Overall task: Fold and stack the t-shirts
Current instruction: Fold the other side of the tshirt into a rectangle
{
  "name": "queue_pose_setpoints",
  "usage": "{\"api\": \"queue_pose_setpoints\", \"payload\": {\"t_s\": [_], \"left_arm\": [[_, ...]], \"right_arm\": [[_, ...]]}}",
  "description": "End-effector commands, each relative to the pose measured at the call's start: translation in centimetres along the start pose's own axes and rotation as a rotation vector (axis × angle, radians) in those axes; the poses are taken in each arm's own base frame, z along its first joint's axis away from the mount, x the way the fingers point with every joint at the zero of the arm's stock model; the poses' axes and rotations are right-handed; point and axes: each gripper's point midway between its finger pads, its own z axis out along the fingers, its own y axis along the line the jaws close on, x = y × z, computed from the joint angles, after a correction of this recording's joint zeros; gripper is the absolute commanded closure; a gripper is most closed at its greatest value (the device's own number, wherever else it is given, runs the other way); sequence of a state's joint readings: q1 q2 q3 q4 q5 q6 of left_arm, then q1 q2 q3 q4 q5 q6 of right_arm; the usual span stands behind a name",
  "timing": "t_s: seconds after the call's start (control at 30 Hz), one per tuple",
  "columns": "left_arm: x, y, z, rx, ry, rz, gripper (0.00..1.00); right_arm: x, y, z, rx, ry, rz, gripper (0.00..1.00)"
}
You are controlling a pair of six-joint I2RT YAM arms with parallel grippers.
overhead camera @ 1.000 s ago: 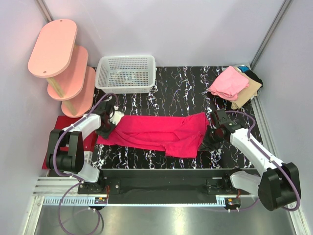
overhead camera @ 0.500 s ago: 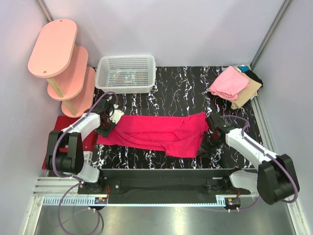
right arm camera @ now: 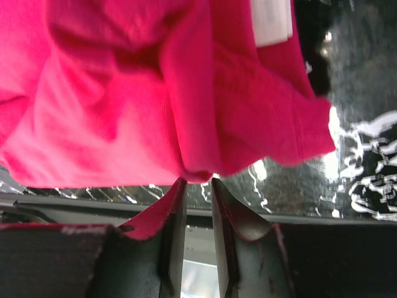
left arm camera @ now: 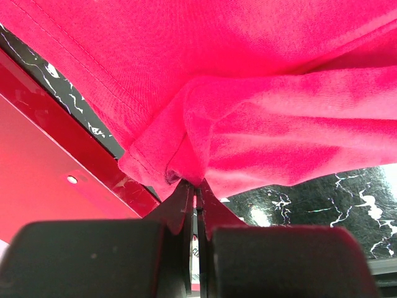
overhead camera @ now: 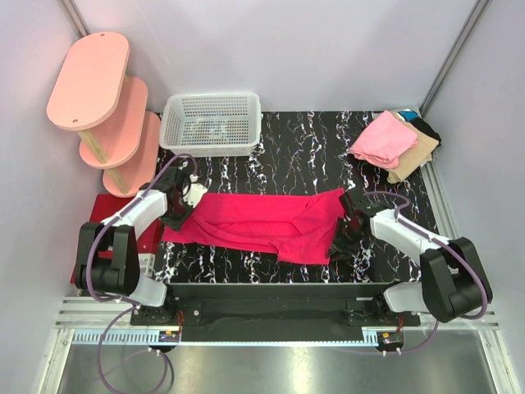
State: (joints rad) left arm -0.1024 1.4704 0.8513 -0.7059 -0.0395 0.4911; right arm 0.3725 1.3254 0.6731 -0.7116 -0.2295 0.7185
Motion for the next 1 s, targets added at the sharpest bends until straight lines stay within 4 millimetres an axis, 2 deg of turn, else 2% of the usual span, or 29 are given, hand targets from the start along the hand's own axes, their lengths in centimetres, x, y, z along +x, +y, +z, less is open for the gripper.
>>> {"api": "queue_pose_setpoints", "payload": {"t_s": [0.0,0.07,0.27,0.47,0.63,0.77,0.97], "left_arm": [[-1.7,0.8,-1.2,-0.018,-0.068,-0.013,1.0],[-1.7,0.8,-1.3,-0.022,-0.07,-0.008,1.0],[-1.7,0.8,-1.5,-0.024,-0.07,-0.013,1.0],[-2.1,1.0,-2.3,-0.03,-0.093,-0.013,1.0],[-1.8,1.0,-4.0,-0.038,-0.103,-0.011,1.0],[-1.1,0.7,-5.9,-0.057,-0.136,0.002,1.0],[1.0,-0.1,-6.7,-0.066,-0.135,0.012,1.0]], "right_arm": [[-1.1,0.7,0.8,-0.015,-0.033,-0.032,0.73],[-1.1,0.6,1.1,-0.01,-0.033,-0.038,0.75],[-1.2,1.4,0.9,-0.043,-0.032,-0.042,0.99],[-0.8,2.5,-1.6,-0.081,-0.047,-0.058,1.0],[-0.1,3.9,-5.2,-0.142,-0.068,-0.077,1.0],[1.6,3.4,-7.6,-0.146,-0.05,-0.071,1.0],[3.0,2.8,-10.5,-0.157,-0.068,-0.07,1.0]]}}
